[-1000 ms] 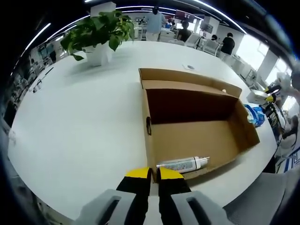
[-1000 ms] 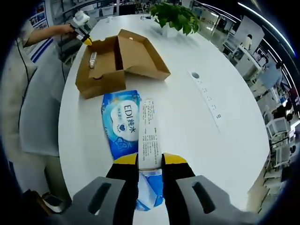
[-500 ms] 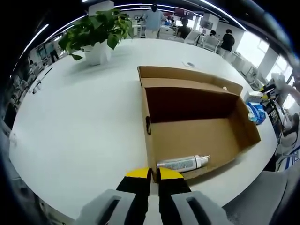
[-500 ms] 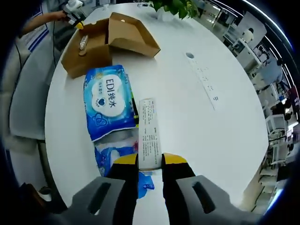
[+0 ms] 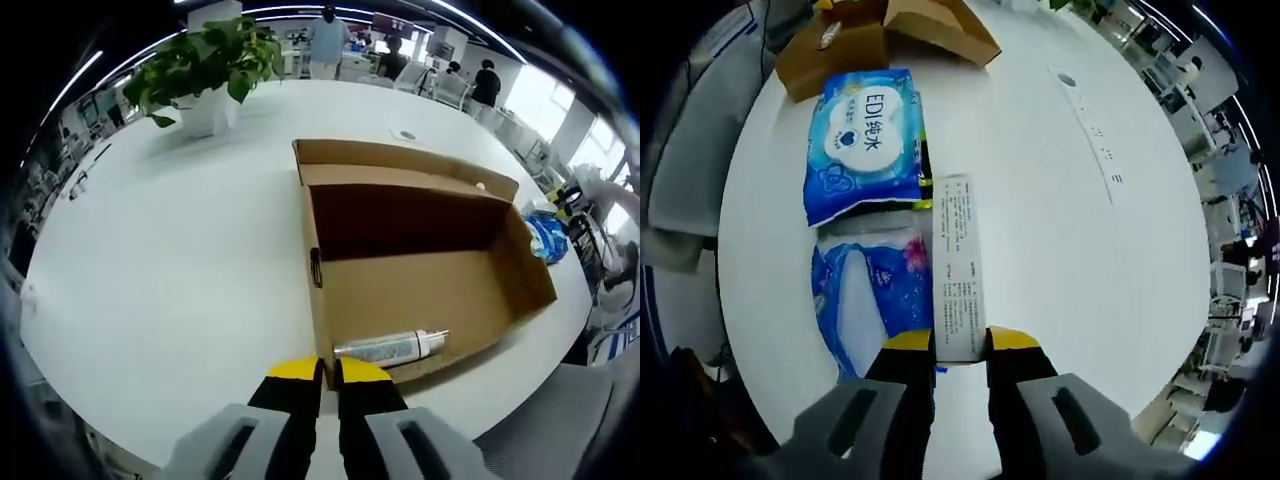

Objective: Operate the shoe box by opening the lid, removing the specified soft item, and placing it in the target area until the item is outside and the box remains undamaged.

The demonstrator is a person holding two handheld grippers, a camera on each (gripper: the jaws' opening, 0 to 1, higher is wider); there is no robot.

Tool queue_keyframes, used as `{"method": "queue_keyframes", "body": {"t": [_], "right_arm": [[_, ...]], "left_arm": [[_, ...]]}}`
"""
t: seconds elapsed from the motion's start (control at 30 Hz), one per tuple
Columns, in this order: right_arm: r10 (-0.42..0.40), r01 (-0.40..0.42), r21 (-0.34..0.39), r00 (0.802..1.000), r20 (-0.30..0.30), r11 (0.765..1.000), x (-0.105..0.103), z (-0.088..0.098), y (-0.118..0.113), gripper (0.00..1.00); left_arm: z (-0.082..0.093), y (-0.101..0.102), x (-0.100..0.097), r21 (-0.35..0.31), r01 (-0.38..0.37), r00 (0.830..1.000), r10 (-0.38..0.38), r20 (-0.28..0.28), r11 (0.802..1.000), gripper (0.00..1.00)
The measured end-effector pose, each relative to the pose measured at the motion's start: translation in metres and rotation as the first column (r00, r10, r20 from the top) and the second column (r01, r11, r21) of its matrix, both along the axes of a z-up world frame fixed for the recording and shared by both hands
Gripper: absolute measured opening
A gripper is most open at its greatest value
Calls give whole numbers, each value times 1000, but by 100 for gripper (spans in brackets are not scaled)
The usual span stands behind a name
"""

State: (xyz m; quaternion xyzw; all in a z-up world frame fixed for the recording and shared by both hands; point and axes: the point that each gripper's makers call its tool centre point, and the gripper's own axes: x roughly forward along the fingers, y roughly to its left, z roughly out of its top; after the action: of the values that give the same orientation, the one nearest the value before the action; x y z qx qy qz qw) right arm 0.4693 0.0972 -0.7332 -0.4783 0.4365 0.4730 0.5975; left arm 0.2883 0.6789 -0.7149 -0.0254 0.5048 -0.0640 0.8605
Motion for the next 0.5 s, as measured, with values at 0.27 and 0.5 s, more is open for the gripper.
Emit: {"method": "queue_keyframes", "body": {"t": [0.27,0.5], "right_arm": [[48,-48,-56,999,9,997,5,-14,-10,16],[51,-50,-80,999,8,996,5,-19,-16,16]], "left_arm": [[-1,0,0,1,0,1000,0,-4,1000,5],[-3,5,2,-1,-4,1000,4,-1,1000,5]]}}
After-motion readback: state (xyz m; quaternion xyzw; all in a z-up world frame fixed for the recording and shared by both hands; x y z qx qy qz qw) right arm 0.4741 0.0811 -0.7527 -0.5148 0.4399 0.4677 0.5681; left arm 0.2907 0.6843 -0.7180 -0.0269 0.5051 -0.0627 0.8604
